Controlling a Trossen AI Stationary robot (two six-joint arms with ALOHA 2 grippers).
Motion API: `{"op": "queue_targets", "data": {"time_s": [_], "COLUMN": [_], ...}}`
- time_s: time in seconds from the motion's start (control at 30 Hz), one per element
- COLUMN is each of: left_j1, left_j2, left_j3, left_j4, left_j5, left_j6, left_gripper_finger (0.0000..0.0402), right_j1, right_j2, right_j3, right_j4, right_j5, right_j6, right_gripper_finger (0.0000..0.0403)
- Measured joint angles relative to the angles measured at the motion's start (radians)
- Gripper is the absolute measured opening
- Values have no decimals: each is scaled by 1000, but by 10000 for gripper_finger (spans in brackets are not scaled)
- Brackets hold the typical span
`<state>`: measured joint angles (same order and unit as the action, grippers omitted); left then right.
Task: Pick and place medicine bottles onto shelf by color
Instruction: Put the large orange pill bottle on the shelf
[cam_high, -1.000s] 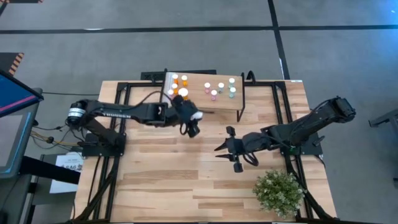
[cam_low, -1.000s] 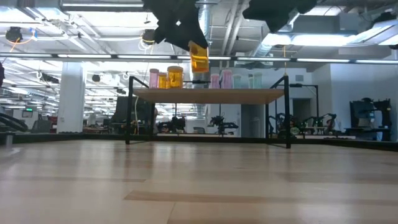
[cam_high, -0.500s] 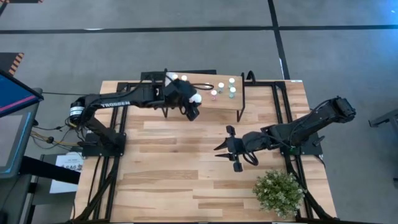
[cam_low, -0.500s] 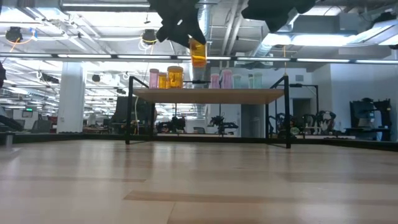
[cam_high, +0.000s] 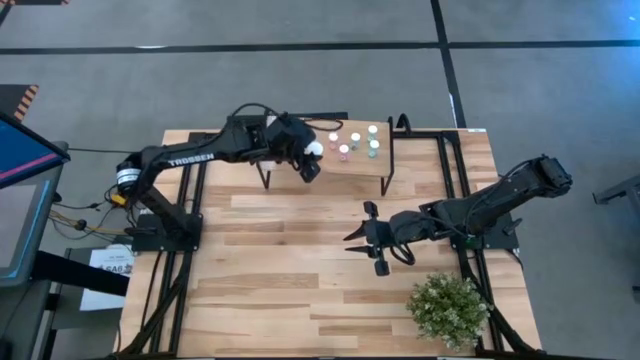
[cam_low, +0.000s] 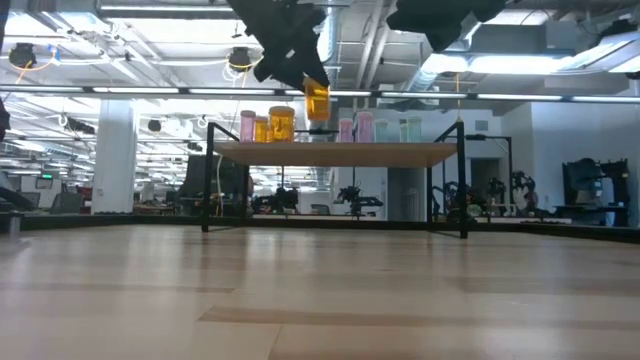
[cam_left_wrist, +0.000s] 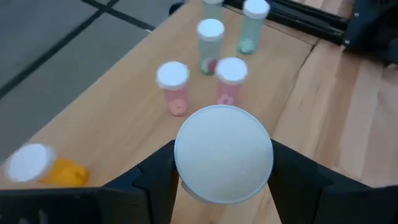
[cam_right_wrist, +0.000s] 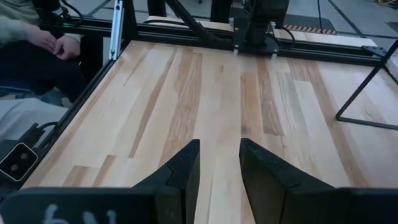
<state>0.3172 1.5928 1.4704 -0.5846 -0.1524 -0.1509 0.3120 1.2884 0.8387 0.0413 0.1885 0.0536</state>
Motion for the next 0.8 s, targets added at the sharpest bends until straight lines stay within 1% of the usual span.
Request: {"op": "queue_targets", "data": {"time_s": [0.1,0.33,0.5,0.7,0.8], "left_j1": [24,30,25,26,27], "left_j2": [-1,10,33,45,61], "left_j3": [0,1,1,0,2], "left_j4": [9,39,69,33,44], "left_j5": [36,44,78,61,59], "left_j6": [2,36,54,62,65], "left_gripper_finger": [193,193,193,193,193], "right_j1": [2,-7,-7,-7,-7], "right_j2": [0,0,0,0,0], "right_j3": [0,0,0,0,0], "right_j4": [1,-1,3,0,0], "right_j5": [0,0,0,0,0], "right_j6": [1,0,0,0,0], "right_gripper_finger": [133,133,133,133,133]}}
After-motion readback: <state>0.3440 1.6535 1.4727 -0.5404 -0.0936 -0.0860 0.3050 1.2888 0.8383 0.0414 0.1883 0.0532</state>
